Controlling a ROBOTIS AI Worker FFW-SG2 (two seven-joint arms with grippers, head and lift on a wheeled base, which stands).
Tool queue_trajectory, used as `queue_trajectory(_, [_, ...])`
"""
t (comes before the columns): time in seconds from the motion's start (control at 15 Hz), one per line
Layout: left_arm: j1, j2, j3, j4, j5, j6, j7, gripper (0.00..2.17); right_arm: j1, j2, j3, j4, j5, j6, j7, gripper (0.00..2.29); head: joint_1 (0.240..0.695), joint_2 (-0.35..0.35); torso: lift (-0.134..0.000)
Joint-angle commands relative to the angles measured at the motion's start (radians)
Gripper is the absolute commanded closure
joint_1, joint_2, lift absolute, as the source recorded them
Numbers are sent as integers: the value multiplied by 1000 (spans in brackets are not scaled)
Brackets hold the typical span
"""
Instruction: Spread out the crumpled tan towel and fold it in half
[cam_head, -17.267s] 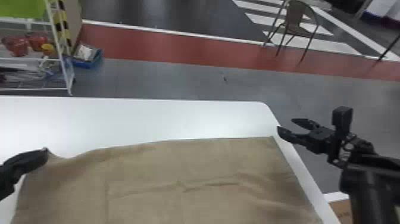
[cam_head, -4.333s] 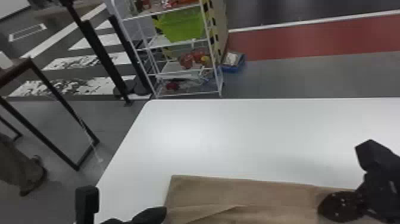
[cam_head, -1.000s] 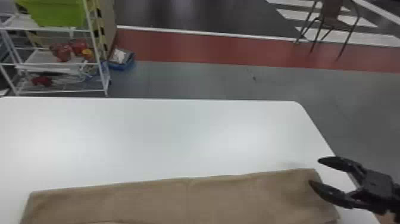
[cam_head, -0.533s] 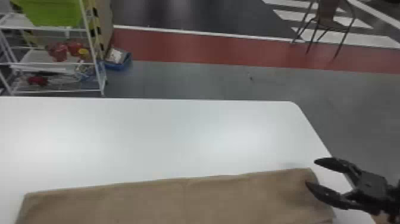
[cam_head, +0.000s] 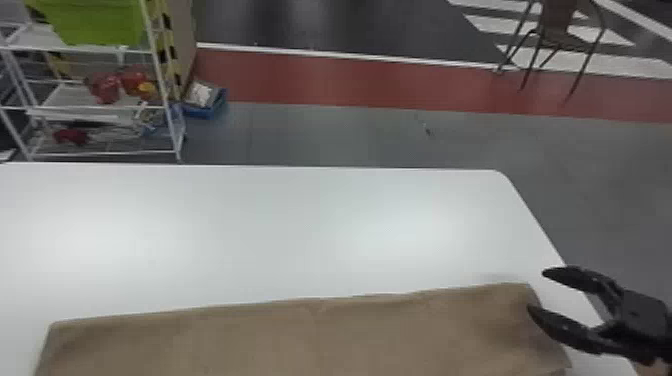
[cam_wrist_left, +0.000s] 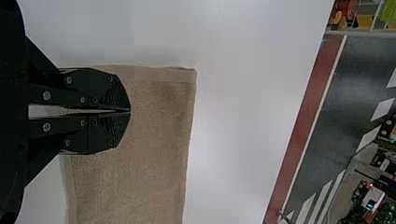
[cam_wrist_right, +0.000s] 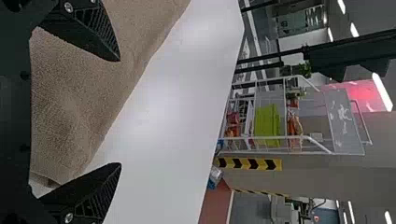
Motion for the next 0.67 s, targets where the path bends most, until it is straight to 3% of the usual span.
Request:
queue_trajectory(0.0, [-22,-3,-2,20,4,0,-7,1072,17,0,-19,-15,6,22,5,83,695,-182,-122])
queue_trajectory(0.33, [-57,-3,-8,83,8,-3,-30,1069,24,-25,-46,68,57,-15,5,198,695,-231,-122])
queue_trajectory(0.6, [-65,0,-15,107,8,-18,-42,1069,1,-45,-18,143,101,-52,5,282,695,-278,-122])
